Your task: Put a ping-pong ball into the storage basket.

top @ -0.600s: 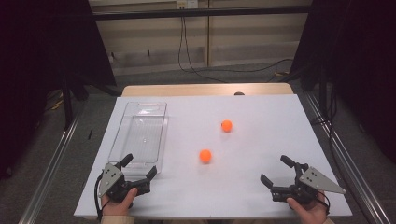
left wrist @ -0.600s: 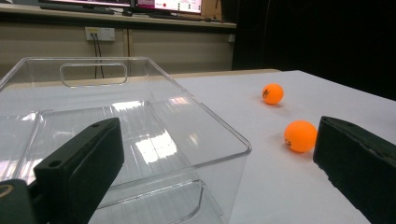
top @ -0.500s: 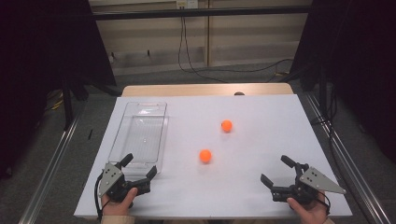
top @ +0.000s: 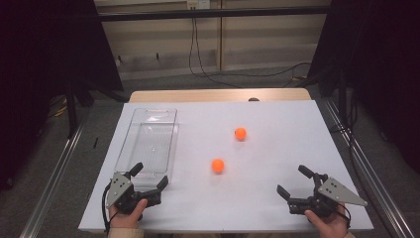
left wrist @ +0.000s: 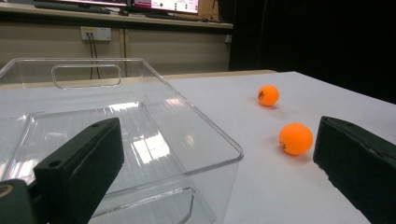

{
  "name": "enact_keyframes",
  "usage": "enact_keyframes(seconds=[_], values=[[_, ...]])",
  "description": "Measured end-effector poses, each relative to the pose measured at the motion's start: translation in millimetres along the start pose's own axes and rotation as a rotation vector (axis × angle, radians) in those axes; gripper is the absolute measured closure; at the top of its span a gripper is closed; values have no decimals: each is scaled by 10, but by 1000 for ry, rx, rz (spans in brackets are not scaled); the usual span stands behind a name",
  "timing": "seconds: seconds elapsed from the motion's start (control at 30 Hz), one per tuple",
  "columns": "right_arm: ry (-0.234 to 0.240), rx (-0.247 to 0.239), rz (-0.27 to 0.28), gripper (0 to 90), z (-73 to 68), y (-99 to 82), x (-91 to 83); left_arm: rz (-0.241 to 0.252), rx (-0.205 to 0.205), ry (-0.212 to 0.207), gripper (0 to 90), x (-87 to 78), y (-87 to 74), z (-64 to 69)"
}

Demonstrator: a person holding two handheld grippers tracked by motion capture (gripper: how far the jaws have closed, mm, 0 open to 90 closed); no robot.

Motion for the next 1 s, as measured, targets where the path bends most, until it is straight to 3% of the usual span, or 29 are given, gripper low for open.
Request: enact_keyframes(seconds=[0.33,0.63,1.0], values=[[5,-1,-6,11,-12,2,14,0,0,-14,16,17,27,59],[14,-4,-6,16,-26,8,18,-2,-7,-53,12,39,54,162],[13,-4,-8,15,-30,9,38,-11,7,-63,11,63,57,199]])
Point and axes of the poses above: each handheld gripper's, and its own axes: x roughly forward along the jaws, y roughly out of its top, z roughly to its right, the point moved 10 cm from there along x, roughly forward along the jaws, and after that the axes turned 5 degrees about -x, right-handed, at the moved point
